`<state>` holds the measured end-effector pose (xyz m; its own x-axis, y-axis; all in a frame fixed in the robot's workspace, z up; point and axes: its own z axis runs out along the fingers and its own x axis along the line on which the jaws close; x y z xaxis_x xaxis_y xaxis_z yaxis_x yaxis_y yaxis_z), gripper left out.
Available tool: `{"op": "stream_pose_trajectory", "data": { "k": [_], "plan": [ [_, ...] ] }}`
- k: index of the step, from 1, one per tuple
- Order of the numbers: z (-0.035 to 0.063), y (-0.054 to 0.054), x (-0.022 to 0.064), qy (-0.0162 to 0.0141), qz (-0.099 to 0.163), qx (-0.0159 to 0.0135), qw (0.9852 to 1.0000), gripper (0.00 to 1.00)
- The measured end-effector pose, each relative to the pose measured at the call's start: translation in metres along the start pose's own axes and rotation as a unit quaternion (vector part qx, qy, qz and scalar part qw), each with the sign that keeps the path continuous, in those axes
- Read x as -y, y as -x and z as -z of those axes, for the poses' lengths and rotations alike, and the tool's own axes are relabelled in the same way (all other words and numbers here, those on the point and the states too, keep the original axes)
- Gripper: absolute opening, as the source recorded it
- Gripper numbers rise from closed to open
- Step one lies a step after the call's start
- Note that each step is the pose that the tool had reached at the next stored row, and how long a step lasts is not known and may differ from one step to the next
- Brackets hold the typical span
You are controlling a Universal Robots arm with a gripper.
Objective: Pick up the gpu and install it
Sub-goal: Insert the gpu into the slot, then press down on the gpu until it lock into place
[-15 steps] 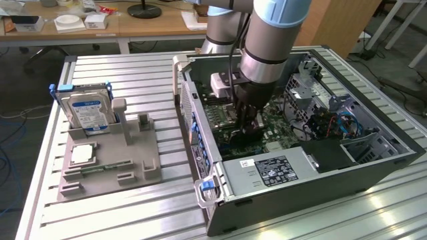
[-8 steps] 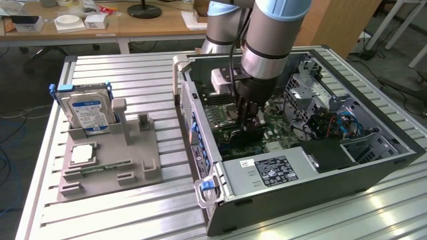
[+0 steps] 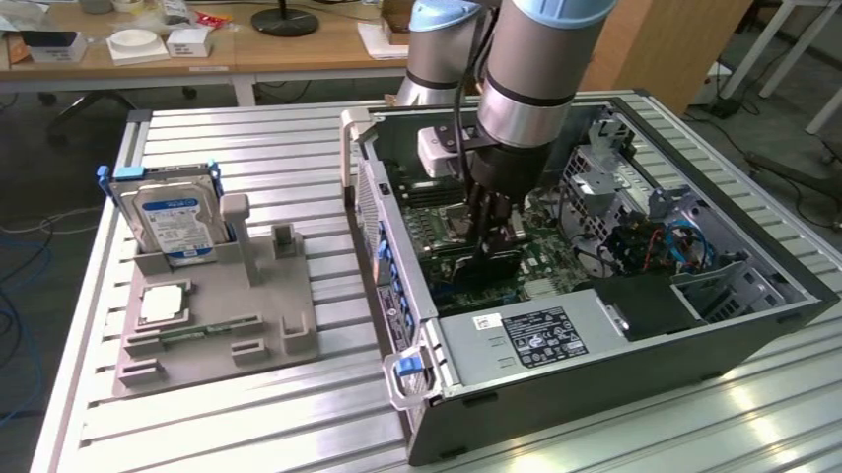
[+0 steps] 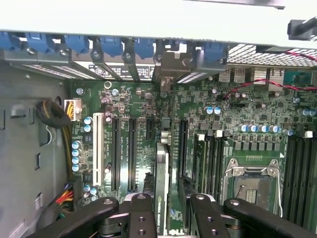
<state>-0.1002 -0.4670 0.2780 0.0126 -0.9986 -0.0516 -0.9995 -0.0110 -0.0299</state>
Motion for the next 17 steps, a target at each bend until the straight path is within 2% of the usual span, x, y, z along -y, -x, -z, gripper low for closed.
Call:
{"op": "stream_pose_trajectory", "data": {
  "k": [3, 4, 5, 7, 9, 17],
  "plan": [
    [0.0, 0.0, 0.0, -0.0002, 0.0, 0.0001, 1.0, 0.32],
    [0.0, 0.0, 0.0, -0.0002, 0.0, 0.0001, 1.0, 0.26],
    [0.0, 0.0, 0.0, -0.0002, 0.0, 0.0, 1.0, 0.26],
    [0.0001, 0.0, 0.0, -0.0001, 0.0, 0.0, 1.0, 0.14],
    [0.0001, 0.0, 0.0, -0.0001, 0.0, 0.0, 1.0, 0.1],
    [0.0, 0.0, 0.0, -0.0001, 0.0, 0.0, 1.0, 0.1]
  ]
}}
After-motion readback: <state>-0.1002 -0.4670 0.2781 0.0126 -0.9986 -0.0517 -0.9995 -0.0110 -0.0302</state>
